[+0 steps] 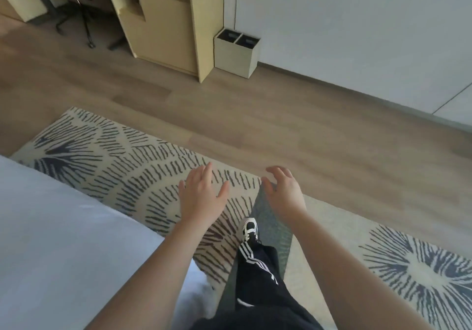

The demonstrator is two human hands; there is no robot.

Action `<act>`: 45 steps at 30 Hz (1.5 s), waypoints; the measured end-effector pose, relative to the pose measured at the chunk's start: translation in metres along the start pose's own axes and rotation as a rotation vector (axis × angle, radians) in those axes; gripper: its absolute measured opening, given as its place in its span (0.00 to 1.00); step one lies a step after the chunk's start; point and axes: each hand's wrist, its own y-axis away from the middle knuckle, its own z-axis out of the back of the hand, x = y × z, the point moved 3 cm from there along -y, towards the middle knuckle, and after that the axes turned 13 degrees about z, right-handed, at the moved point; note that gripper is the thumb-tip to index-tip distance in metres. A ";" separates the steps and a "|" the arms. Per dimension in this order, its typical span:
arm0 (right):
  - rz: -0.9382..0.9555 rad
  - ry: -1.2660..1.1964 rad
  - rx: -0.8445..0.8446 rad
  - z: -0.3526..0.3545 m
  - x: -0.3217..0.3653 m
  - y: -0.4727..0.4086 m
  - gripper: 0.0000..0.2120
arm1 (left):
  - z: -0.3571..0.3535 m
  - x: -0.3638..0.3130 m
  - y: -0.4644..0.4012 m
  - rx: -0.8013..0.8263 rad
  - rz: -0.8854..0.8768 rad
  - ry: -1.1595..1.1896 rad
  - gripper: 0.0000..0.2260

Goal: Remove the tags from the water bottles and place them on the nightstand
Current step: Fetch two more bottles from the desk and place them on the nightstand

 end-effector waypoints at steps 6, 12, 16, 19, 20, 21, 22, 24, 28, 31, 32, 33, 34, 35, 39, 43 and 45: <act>0.166 0.069 0.132 0.002 -0.006 -0.191 0.19 | 0.014 -0.036 -0.150 -0.047 0.146 -0.020 0.31; 0.320 0.027 0.179 -0.007 0.034 -0.349 0.19 | 0.068 -0.045 -0.278 -0.171 0.285 -0.059 0.32; 0.422 0.003 0.262 -0.042 0.064 -0.427 0.19 | 0.091 -0.024 -0.339 -0.208 0.415 -0.020 0.31; 0.466 -0.012 0.315 -0.073 0.088 -0.482 0.19 | 0.106 0.001 -0.384 -0.221 0.493 -0.011 0.31; 0.480 -0.018 0.330 -0.085 0.096 -0.500 0.19 | 0.111 0.011 -0.400 -0.230 0.512 -0.002 0.31; 0.492 -0.022 0.343 -0.098 0.105 -0.520 0.19 | 0.117 0.021 -0.419 -0.237 0.529 0.009 0.32; 0.504 -0.025 0.354 -0.112 0.114 -0.540 0.19 | 0.122 0.031 -0.438 -0.240 0.540 0.013 0.32; 0.526 -0.019 0.372 -0.142 0.135 -0.582 0.19 | 0.133 0.055 -0.482 -0.232 0.556 0.006 0.32; 0.554 0.004 0.422 -0.205 0.187 -0.672 0.17 | 0.169 0.109 -0.577 -0.225 0.592 0.016 0.31; 0.561 0.022 0.464 -0.244 0.239 -0.741 0.17 | 0.209 0.144 -0.646 -0.223 0.583 0.008 0.30; 0.560 0.030 0.468 -0.253 0.255 -0.761 0.18 | 0.220 0.153 -0.666 -0.219 0.583 0.007 0.30; 0.559 0.030 0.463 -0.260 0.270 -0.778 0.19 | 0.231 0.159 -0.683 -0.218 0.584 0.003 0.30; 0.559 0.023 0.455 -0.268 0.286 -0.796 0.19 | 0.242 0.167 -0.702 -0.219 0.590 0.005 0.30; 0.562 0.015 0.449 -0.276 0.301 -0.813 0.19 | 0.252 0.173 -0.721 -0.224 0.597 0.006 0.30; 0.566 -0.011 0.437 -0.302 0.346 -0.876 0.20 | 0.284 0.192 -0.792 -0.215 0.586 0.013 0.31; 0.567 -0.033 0.450 -0.332 0.376 -0.945 0.20 | 0.305 0.218 -0.865 -0.217 0.595 0.044 0.31; 0.561 -0.049 0.446 -0.350 0.387 -0.984 0.19 | 0.313 0.232 -0.905 -0.229 0.604 0.048 0.31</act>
